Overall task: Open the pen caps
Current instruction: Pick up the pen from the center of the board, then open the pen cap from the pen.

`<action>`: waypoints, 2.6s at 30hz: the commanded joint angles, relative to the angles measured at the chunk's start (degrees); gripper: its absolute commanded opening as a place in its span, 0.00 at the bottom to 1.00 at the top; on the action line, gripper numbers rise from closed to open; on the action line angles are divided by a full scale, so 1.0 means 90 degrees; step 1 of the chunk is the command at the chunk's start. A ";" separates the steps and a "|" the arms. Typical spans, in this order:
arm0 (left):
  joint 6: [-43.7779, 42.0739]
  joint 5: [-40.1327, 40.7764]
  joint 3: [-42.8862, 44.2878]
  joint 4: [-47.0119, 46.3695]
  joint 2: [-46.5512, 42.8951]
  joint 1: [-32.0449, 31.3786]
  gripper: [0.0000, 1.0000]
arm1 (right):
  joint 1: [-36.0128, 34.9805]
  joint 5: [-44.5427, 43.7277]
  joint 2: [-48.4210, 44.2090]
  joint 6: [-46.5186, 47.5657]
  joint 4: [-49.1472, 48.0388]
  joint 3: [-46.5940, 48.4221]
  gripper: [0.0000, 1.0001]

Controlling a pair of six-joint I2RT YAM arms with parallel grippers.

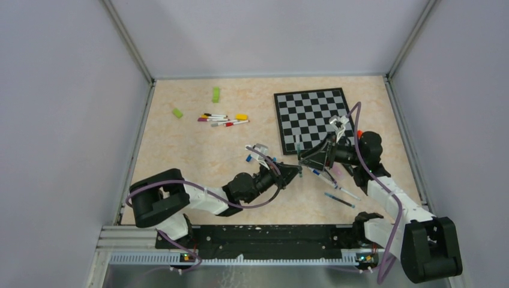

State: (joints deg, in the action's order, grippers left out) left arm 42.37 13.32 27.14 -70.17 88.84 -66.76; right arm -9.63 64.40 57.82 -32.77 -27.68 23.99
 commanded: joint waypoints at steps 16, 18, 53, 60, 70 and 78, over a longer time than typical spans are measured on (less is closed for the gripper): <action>-0.0159 0.0053 0.0229 -0.0288 -0.0005 -0.0180 0.27 | -0.0382 0.0555 0.0038 0.0746 -0.0050 0.0100 0.00; -0.0254 0.0069 0.0023 -0.0325 -0.0196 -0.0180 0.49 | -0.0369 0.0673 0.0005 0.1250 0.0387 0.0237 0.00; 0.2387 0.1136 0.3242 0.7421 -0.0815 0.0415 0.68 | -0.0378 0.0683 0.0216 0.4890 0.4377 0.1161 0.00; 0.2555 0.1452 0.3515 0.7768 -0.0688 0.0286 0.60 | -0.0389 0.0496 0.0288 0.4559 0.4164 0.1129 0.00; 0.2520 0.1341 0.3656 0.7676 -0.0525 0.0230 0.47 | -0.0432 0.0308 0.0396 0.4186 0.3949 0.1094 0.00; 0.2499 0.1118 0.3861 0.7702 -0.0279 0.0206 0.34 | -0.0510 0.0156 0.0471 0.4207 0.4035 0.1133 0.00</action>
State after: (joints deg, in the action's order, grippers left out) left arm 64.97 24.27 59.16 -1.54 85.34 -64.42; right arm -13.15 65.98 61.89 4.95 10.37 32.27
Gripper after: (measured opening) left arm 0.369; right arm 0.050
